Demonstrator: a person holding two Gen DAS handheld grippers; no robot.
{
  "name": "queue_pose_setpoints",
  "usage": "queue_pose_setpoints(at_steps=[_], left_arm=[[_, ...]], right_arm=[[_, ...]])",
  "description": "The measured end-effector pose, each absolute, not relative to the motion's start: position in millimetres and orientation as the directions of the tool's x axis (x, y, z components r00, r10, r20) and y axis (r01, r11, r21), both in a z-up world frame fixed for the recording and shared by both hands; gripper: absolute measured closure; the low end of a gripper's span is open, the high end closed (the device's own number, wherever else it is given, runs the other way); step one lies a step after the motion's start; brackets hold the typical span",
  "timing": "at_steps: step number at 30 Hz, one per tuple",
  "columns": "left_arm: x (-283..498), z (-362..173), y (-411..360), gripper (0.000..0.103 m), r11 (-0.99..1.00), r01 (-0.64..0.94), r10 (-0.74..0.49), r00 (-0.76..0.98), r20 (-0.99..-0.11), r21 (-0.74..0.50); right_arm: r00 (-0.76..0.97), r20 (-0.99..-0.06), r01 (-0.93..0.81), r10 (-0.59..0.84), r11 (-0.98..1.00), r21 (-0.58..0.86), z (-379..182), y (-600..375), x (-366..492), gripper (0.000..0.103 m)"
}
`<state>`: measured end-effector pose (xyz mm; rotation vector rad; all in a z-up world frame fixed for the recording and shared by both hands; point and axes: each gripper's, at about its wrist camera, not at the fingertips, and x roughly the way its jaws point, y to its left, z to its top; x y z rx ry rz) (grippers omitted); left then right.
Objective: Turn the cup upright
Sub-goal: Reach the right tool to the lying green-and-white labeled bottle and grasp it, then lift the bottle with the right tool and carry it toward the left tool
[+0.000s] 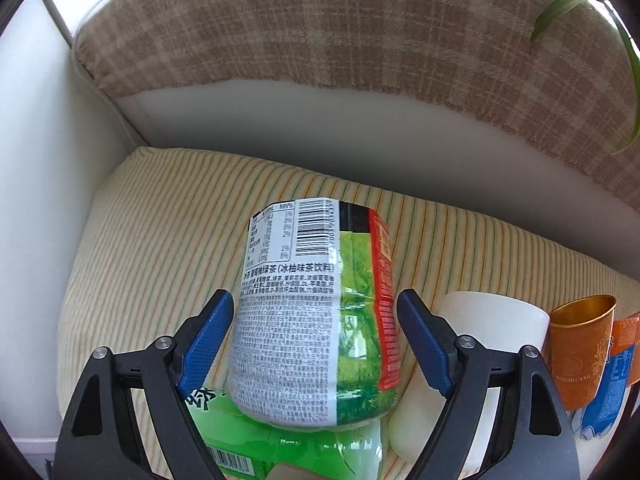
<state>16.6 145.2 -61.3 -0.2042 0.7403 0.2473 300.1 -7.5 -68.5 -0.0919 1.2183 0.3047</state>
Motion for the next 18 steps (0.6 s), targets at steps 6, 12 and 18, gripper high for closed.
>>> queue_pose_setpoints(at_steps=[6, 12, 18], left_arm=[[16.8, -63.4, 147.2, 0.001, 0.949, -0.301, 0.157, 0.711, -0.685, -0.094], [17.5, -63.7, 147.1, 0.001, 0.948, -0.306, 0.164, 0.71, -0.685, -0.09], [16.7, -61.6, 144.3, 0.001, 0.95, -0.301, 0.165, 0.713, -0.681, -0.086]], right_arm=[[0.266, -0.945, -0.282, 0.189, 0.953, 0.112, -79.5, -2.6, 305.9, 0.019], [0.282, -0.94, -0.297, 0.193, 0.949, 0.106, -78.1, -7.3, 304.1, 0.02], [0.335, -0.919, -0.321, 0.209, 0.942, 0.097, -67.4, -5.4, 293.2, 0.021]])
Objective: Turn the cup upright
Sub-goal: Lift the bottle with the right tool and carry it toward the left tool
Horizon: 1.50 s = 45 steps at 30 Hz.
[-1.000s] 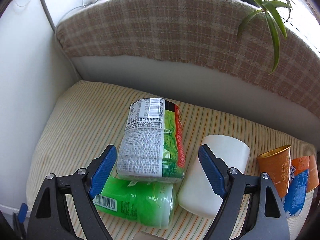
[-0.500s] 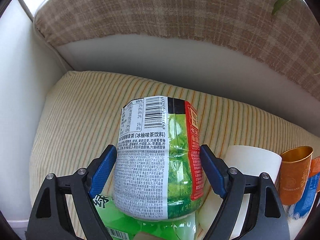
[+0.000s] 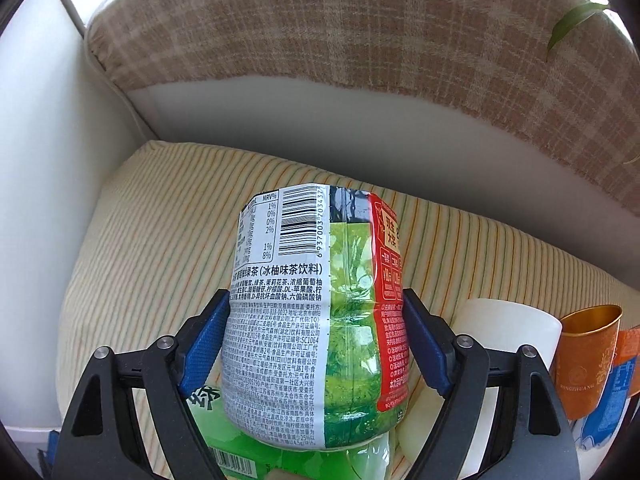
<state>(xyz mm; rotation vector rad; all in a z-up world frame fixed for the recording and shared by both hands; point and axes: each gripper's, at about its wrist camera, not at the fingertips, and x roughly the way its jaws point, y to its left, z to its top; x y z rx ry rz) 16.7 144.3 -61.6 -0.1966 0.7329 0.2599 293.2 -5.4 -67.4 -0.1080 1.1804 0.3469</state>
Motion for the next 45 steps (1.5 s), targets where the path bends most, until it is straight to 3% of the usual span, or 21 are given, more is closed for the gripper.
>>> queue_pose_setpoints(at_steps=[16, 25, 32, 45], left_arm=[[5.4, -44.4, 125.5, 0.001, 0.956, -0.288, 0.184, 0.732, -0.656, -0.053], [1.6, -31.7, 96.3, 0.001, 0.973, -0.228, 0.155, 0.756, -0.636, -0.034], [12.3, -29.3, 62.3, 0.001, 0.991, -0.127, 0.073, 0.759, -0.647, -0.037], [31.0, -42.0, 11.1, 0.001, 0.992, 0.032, -0.113, 0.689, -0.716, -0.125]], right_arm=[[0.519, -0.791, -0.393, 0.323, 0.912, 0.114, 5.7, -34.6, 230.4, 0.021], [0.545, -0.723, -0.369, 0.425, 0.896, 0.248, 33.8, -95.8, 172.3, 0.021], [0.533, -0.723, -0.295, 0.44, 0.897, 0.329, 22.8, -161.4, 114.6, 0.021], [0.442, -0.77, -0.04, 0.46, 0.868, 0.495, -52.8, -234.2, 76.0, 0.021]])
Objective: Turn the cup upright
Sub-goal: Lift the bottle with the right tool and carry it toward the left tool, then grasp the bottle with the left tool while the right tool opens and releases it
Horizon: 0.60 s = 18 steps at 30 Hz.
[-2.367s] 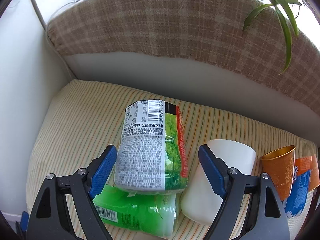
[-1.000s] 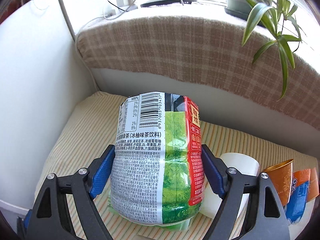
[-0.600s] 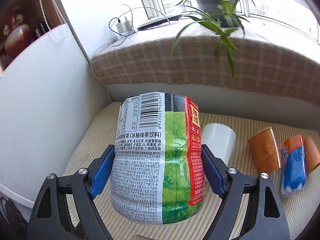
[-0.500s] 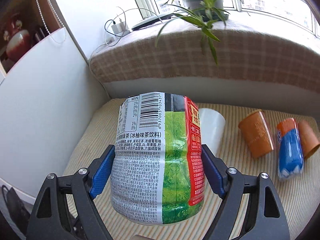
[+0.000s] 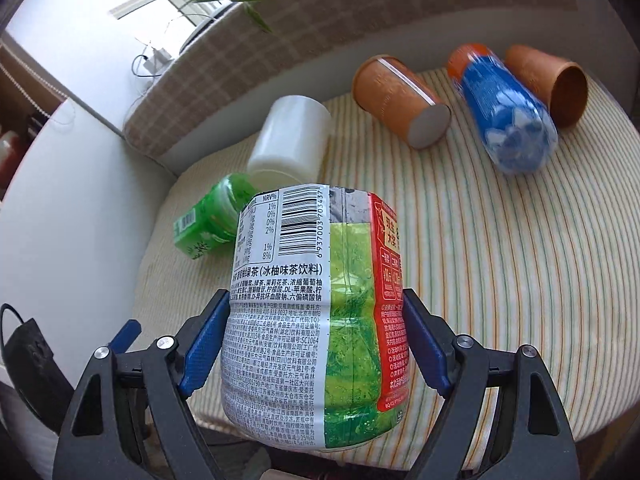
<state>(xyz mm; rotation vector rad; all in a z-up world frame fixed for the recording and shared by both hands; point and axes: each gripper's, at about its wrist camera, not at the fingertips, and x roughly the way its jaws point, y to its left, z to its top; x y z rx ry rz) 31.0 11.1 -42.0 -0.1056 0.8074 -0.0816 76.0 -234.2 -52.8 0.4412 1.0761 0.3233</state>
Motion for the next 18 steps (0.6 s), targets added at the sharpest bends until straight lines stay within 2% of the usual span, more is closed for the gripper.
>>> queue_pose_setpoints(at_steps=[8, 18], left_arm=[[32.6, -46.8, -1.5, 0.001, 0.986, 0.071, -0.162, 0.651, -0.742, -0.153], [40.7, -46.9, -0.9, 0.001, 0.962, 0.097, -0.264, 0.584, -0.768, -0.257]], right_arm=[[0.405, -0.789, 0.019, 0.461, 0.859, 0.512, -79.7, -242.9, 80.7, 0.02], [0.437, -0.787, -0.041, 0.435, 0.884, 0.466, -71.7, -242.2, 83.6, 0.019]])
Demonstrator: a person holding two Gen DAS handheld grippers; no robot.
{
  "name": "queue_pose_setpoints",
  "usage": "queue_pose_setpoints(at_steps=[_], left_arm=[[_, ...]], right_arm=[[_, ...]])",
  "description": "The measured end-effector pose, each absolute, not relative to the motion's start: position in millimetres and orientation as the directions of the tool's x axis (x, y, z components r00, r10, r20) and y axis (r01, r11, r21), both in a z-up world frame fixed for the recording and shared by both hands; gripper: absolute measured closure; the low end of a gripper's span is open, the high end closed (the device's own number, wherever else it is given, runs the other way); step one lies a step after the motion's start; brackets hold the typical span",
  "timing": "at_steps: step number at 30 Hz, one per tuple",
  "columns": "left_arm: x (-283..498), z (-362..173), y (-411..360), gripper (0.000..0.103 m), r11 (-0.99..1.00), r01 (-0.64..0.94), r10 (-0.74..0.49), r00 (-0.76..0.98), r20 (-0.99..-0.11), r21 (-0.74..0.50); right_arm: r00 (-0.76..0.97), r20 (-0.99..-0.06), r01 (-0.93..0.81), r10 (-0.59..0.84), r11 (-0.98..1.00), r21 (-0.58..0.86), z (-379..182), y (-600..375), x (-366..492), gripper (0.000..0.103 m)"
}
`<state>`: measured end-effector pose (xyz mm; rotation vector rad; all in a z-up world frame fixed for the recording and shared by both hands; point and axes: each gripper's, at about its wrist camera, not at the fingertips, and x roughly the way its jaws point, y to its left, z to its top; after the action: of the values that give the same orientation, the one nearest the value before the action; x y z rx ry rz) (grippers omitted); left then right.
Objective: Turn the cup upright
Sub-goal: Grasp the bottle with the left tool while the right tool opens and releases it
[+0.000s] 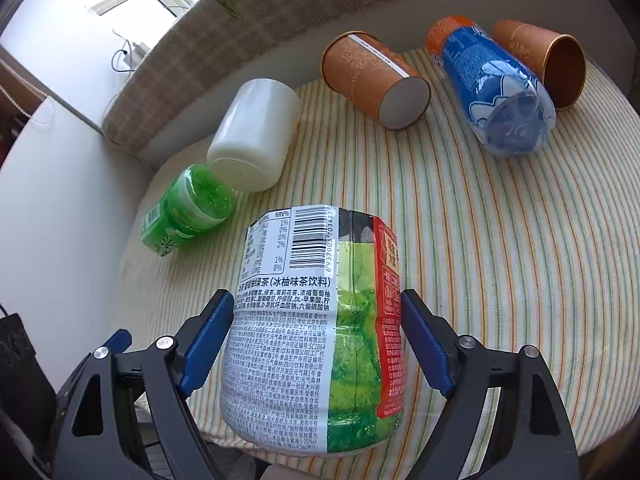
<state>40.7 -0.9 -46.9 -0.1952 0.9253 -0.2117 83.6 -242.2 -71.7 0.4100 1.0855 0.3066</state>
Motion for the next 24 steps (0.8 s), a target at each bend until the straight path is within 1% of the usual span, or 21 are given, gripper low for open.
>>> queue_pose_setpoints(at_steps=[3, 6, 11, 15, 19, 24], left_arm=[[46.5, -45.1, -2.6, 0.001, 0.948, 0.114, -0.31, 0.553, -0.773, -0.299], [56.3, -47.4, -4.8, 0.001, 0.918, 0.126, -0.388, 0.488, -0.782, -0.377], [75.5, -54.7, -12.5, 0.001, 0.862, 0.109, -0.497, 0.375, -0.783, -0.495], [93.7, -58.3, -25.3, 0.001, 0.836, 0.103, -0.542, 0.308, -0.782, -0.539], [113.5, -70.2, -36.0, 0.006, 0.795, 0.056, -0.599, 0.229, -0.768, -0.604], [128.8, -79.3, -50.0, 0.006, 0.761, 0.021, -0.641, 0.177, -0.747, -0.649]], right_arm=[[0.474, -0.764, -0.05, 0.439, 0.879, 0.474, -61.7, -252.0, 76.0, 0.019], [0.515, -0.744, -0.043, 0.426, 0.879, 0.475, -52.8, -265.9, 64.0, 0.019], [0.603, -0.724, 0.0, 0.335, 0.908, 0.42, -42.3, -291.8, 35.0, 0.019], [0.642, -0.716, 0.074, 0.274, 0.908, 0.413, -43.5, -316.4, 13.6, 0.019], [0.641, -0.723, 0.139, 0.259, 0.887, 0.44, -53.7, -337.3, -1.9, 0.019], [0.639, -0.736, 0.192, 0.225, 0.879, 0.436, -62.0, -354.0, -16.8, 0.019]])
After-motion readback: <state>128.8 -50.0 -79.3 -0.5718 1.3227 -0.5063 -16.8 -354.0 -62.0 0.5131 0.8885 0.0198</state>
